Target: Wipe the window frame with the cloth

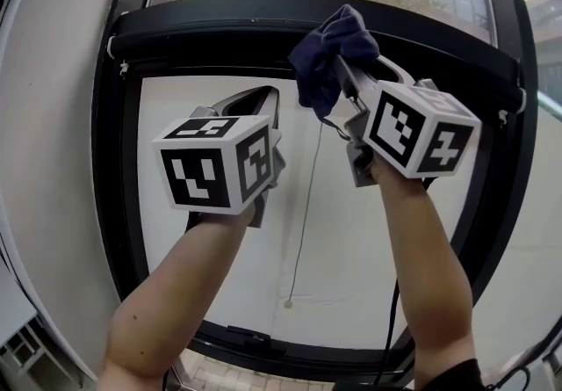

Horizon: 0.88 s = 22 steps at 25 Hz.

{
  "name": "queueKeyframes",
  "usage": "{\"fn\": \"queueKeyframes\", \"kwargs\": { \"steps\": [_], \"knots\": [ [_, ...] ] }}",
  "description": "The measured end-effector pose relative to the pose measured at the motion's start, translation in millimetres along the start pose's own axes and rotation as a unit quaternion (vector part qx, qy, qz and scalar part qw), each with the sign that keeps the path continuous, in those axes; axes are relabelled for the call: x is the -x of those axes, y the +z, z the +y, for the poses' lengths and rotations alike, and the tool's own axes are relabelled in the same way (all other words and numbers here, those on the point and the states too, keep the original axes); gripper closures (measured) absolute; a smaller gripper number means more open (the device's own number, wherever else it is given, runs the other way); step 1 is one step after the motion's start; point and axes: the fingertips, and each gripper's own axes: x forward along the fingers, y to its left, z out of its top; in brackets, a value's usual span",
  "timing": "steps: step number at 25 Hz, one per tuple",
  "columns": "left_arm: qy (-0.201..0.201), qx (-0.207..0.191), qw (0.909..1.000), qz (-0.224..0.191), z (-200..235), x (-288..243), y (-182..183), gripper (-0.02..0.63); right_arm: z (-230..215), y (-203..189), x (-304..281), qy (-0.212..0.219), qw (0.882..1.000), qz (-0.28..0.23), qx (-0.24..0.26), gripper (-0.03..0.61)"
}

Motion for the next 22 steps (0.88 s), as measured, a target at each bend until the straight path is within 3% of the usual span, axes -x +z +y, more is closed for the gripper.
{"fn": "queueKeyframes", "kwargs": {
  "steps": [4,9,12,15,22],
  "knots": [
    [-0.015,0.000,0.9999,-0.001,-7.9,-8.6,-0.3,0.620,-7.9,3.0,8.6,-0.008,1.000,0.001,0.007,0.457],
    [-0.059,0.030,0.9978,-0.011,-30.8,-18.5,-1.2,0.620,-23.2,3.3,23.3,-0.033,0.999,0.003,0.019,0.457],
    [-0.075,0.012,0.9969,-0.021,-34.9,-20.0,3.2,0.620,-24.8,1.2,24.8,-0.047,0.999,0.004,0.024,0.458],
    [-0.096,0.023,0.9949,-0.025,-42.3,-25.1,6.0,0.620,-34.4,2.2,31.3,-0.064,0.998,0.007,0.026,0.458],
    [-0.116,0.047,0.9918,-0.027,-90.9,-32.4,5.3,0.620,-71.0,15.1,69.2,-0.086,0.996,0.011,0.032,0.457]
  ]
}}
